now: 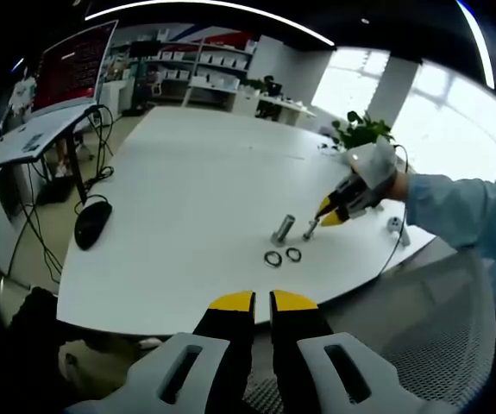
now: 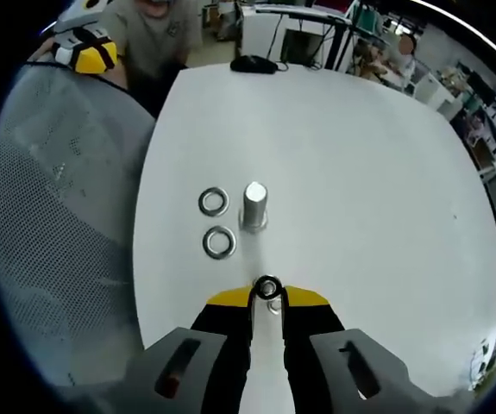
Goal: Place the washer onto the threaded stud by aligning its center hole with the stud, sliding it down to the base, and recovering from edge contact or off-axis alignment until the washer reaches the visible bottom stop.
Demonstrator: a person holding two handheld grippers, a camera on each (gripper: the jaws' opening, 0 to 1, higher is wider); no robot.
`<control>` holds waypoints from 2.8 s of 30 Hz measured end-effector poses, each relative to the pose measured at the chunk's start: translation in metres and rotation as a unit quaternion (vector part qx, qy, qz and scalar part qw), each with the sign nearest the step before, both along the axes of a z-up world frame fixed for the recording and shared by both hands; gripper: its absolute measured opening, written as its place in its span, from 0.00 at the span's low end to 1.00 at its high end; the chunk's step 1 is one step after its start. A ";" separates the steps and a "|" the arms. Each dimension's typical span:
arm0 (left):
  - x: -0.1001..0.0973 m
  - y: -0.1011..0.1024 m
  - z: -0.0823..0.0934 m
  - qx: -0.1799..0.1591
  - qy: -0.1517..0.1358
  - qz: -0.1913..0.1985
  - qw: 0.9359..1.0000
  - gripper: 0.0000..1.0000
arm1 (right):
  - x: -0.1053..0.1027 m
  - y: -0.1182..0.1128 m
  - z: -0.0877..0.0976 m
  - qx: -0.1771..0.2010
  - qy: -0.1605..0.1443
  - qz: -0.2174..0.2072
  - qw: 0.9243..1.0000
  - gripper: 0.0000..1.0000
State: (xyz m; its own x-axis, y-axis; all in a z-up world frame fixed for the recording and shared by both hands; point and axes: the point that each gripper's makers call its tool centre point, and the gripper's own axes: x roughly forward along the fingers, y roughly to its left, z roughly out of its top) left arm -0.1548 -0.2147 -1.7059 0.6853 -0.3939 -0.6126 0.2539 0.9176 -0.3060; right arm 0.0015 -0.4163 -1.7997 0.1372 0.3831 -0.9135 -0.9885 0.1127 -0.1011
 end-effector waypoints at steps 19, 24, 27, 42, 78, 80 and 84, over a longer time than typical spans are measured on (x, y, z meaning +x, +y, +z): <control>0.000 0.000 0.000 0.000 0.000 0.000 1.000 0.04 | -0.004 -0.002 -0.034 -0.041 0.031 0.009 0.999 0.03; 0.000 0.000 0.000 0.000 0.000 -0.001 1.000 0.04 | -0.001 0.017 -0.028 -0.025 0.022 0.017 0.999 0.03; 0.000 0.000 -0.001 0.001 0.002 -0.002 1.000 0.04 | 0.005 0.020 -0.029 -0.028 0.022 0.020 0.999 0.03; 0.000 0.000 -0.002 0.003 0.005 -0.002 1.000 0.04 | 0.023 0.021 -0.041 -0.045 0.013 0.087 0.995 0.09; 0.000 0.001 -0.002 0.005 0.006 -0.001 1.000 0.04 | 0.029 0.018 -0.053 -0.101 -0.018 0.238 0.966 0.12; 0.000 0.001 -0.002 0.005 0.006 -0.002 1.000 0.04 | 0.032 0.019 -0.049 -0.096 -0.027 0.238 0.966 0.14; 0.001 0.001 -0.003 0.006 0.006 -0.002 1.000 0.04 | 0.033 0.031 -0.042 -0.085 -0.046 0.248 0.964 0.20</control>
State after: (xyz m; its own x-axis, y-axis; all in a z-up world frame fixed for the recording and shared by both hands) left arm -0.1543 -0.2138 -1.7084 0.6760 -0.3900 -0.6252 0.2542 0.9198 -0.2989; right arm 0.0346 -0.3853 -1.8415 0.0594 0.2688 -0.9614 -0.9026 -0.3969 -0.1668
